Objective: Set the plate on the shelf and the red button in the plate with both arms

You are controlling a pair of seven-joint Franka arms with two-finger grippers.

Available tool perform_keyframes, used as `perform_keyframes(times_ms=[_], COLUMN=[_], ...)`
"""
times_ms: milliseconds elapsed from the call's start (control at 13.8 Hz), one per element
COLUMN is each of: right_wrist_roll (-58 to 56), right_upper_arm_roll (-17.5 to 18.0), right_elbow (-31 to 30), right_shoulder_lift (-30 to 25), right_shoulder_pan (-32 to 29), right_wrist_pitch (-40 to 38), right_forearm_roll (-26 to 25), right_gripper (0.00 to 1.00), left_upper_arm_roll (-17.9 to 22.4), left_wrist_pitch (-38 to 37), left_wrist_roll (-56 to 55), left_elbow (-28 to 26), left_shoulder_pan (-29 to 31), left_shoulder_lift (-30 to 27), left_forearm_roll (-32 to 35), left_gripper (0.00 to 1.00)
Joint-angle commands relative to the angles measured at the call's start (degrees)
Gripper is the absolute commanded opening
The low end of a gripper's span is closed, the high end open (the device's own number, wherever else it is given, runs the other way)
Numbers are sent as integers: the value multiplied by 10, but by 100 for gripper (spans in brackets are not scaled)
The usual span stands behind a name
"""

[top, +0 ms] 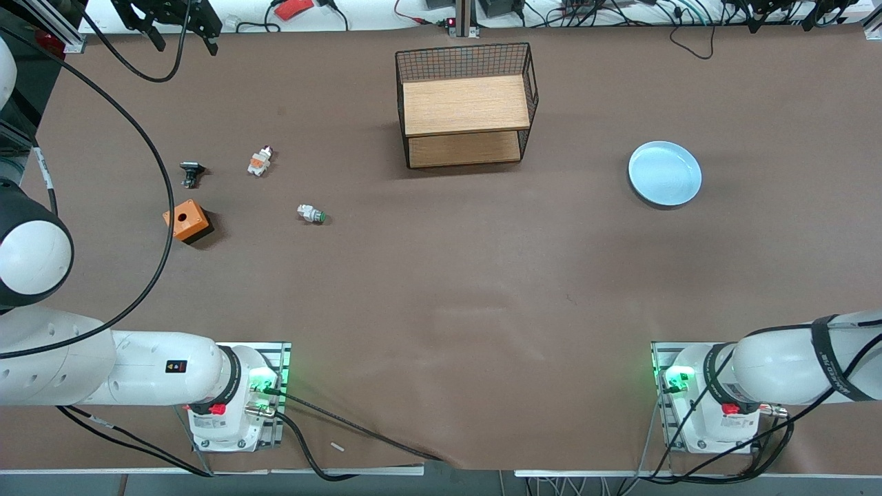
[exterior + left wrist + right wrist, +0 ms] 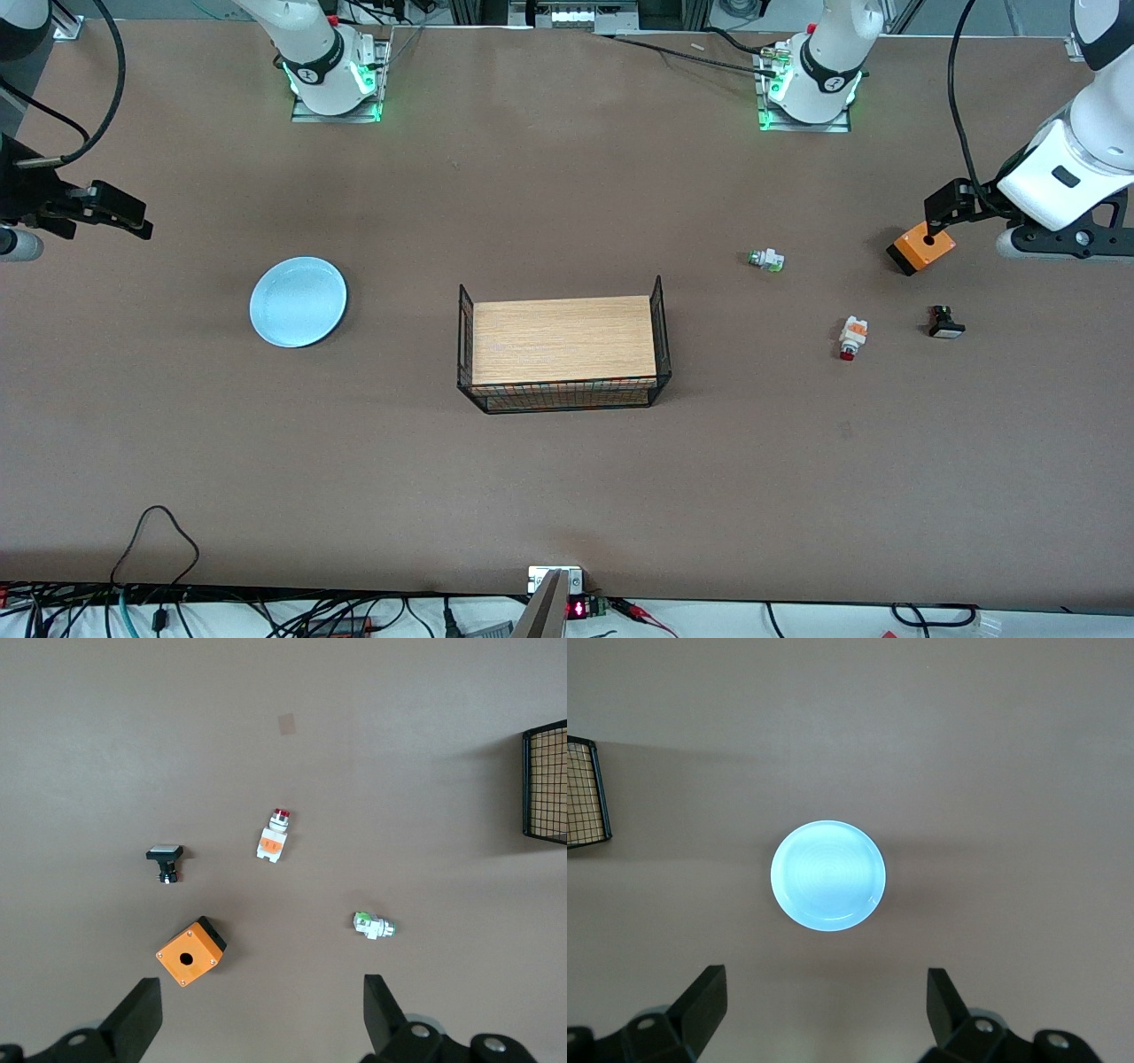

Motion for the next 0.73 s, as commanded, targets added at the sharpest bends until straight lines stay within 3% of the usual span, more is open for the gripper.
perform_keyframes(times_ms=[0, 435, 653], right_wrist_roll=[8, 7, 8], right_upper_arm_roll=[4, 4, 4], right_elbow=[-1, 0, -2], right_shoulder_lift=[-8, -1, 32], right_shoulder_pan=[0, 1, -2], right_wrist_pitch=[-7, -6, 7], right_forearm_roll=[-2, -1, -5], right_gripper=[100, 100, 100], left_upper_arm_roll=[0, 0, 0], left_wrist_pitch=[-15, -15, -15], left_wrist_roll=[2, 3, 3], left_elbow=[16, 16, 16], left_shoulder_pan=[-1, -1, 0], left_shoulder_lift=[6, 6, 6], left_forearm_roll=[-8, -8, -8], left_gripper=[100, 100, 100])
